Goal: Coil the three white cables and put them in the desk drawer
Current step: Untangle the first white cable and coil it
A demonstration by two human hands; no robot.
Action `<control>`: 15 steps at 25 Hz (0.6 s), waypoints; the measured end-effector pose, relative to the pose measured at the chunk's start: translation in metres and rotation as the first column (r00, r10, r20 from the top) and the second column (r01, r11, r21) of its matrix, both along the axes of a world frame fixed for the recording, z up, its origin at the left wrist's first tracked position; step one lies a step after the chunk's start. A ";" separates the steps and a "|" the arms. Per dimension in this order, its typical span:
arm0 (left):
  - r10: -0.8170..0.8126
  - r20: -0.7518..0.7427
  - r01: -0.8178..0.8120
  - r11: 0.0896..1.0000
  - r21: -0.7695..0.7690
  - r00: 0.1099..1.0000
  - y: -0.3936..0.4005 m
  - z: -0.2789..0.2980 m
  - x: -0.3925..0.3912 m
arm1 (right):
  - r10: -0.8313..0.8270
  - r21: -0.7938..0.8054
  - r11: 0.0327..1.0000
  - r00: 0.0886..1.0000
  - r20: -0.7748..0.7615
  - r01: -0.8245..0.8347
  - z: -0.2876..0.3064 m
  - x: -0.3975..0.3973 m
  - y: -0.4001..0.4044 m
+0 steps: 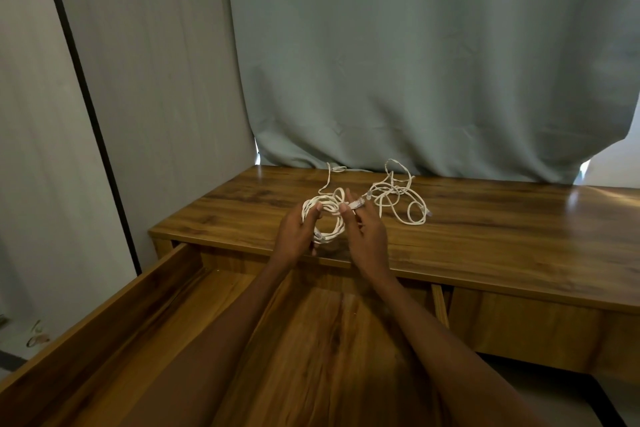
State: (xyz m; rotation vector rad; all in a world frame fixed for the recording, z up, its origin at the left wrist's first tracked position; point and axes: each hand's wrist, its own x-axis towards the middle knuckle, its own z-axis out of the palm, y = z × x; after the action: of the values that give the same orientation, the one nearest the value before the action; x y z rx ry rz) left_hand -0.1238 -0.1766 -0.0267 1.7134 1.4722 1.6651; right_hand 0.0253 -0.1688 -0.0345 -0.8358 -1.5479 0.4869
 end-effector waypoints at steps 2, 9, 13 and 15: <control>0.031 0.029 -0.030 0.998 -0.053 0.999 0.001 -0.002 -0.005 | -0.053 0.046 0.997 0.998 -0.013 0.054 0.001 0.002 0.002; -0.055 0.107 0.073 0.983 -0.170 0.993 0.003 -0.006 -0.027 | 0.063 -0.136 0.979 0.862 -0.503 -0.151 0.027 0.017 -0.002; -0.222 0.134 0.243 0.956 -0.167 0.966 -0.008 -0.007 -0.014 | -0.041 -0.287 0.938 0.761 -0.647 -0.194 0.040 0.029 0.025; -0.261 0.140 0.284 0.942 -0.182 0.955 -0.011 -0.004 -0.010 | -0.070 -0.348 0.913 0.758 -0.648 -0.213 0.035 0.031 0.032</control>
State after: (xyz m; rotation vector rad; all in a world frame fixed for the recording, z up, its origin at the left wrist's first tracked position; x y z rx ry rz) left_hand -0.1336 -0.1873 -0.0305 1.6006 1.2387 1.3953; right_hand 0.0565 -0.1372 0.0001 -0.7939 -0.8288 1.0651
